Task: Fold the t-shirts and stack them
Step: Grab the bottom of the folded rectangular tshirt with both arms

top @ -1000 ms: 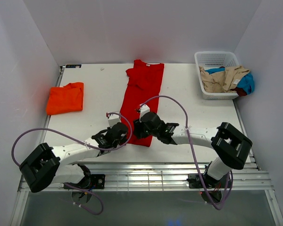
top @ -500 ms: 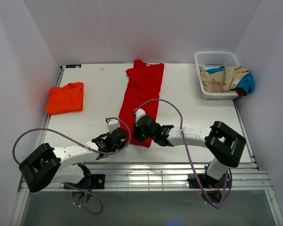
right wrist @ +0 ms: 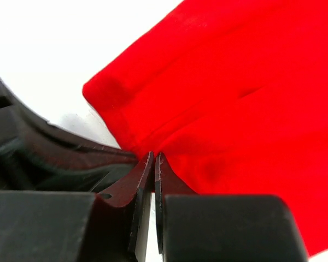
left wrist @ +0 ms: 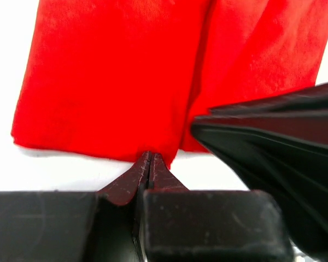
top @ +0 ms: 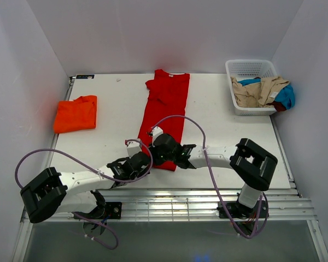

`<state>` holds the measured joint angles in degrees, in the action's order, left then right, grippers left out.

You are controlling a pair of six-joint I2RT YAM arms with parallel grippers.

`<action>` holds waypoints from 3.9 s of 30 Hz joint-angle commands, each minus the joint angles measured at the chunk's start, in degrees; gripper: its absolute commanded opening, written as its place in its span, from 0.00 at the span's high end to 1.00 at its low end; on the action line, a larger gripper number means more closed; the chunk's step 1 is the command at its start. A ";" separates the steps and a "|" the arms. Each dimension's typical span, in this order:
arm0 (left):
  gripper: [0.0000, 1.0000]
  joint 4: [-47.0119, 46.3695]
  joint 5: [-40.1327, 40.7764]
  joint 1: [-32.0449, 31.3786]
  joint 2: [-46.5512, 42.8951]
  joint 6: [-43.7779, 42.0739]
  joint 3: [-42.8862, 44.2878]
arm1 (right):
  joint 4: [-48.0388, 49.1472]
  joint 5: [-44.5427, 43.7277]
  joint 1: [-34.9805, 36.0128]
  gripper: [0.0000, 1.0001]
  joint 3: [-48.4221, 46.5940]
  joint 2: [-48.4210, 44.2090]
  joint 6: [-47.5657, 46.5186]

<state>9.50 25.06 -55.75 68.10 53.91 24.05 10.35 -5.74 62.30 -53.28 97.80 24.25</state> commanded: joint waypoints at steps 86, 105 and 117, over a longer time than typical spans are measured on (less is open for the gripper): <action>0.90 -2.82 -24.53 26.57 0.90 -21.39 -2.43 | -19.57 -19.22 5.11 0.92 12.58 -8.94 20.31; 1.00 21.00 -6.54 -6.46 -23.51 5.49 -0.50 | -48.48 -33.45 24.70 0.92 7.23 -17.29 41.84; 1.00 1.77 5.70 -7.71 -16.52 -3.63 2.14 | -51.48 -48.13 18.75 0.92 -1.48 -17.73 35.87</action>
<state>18.31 25.89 -63.20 47.75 53.25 24.10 -38.89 -46.35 83.77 -52.45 81.62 61.43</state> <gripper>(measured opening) 0.019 0.086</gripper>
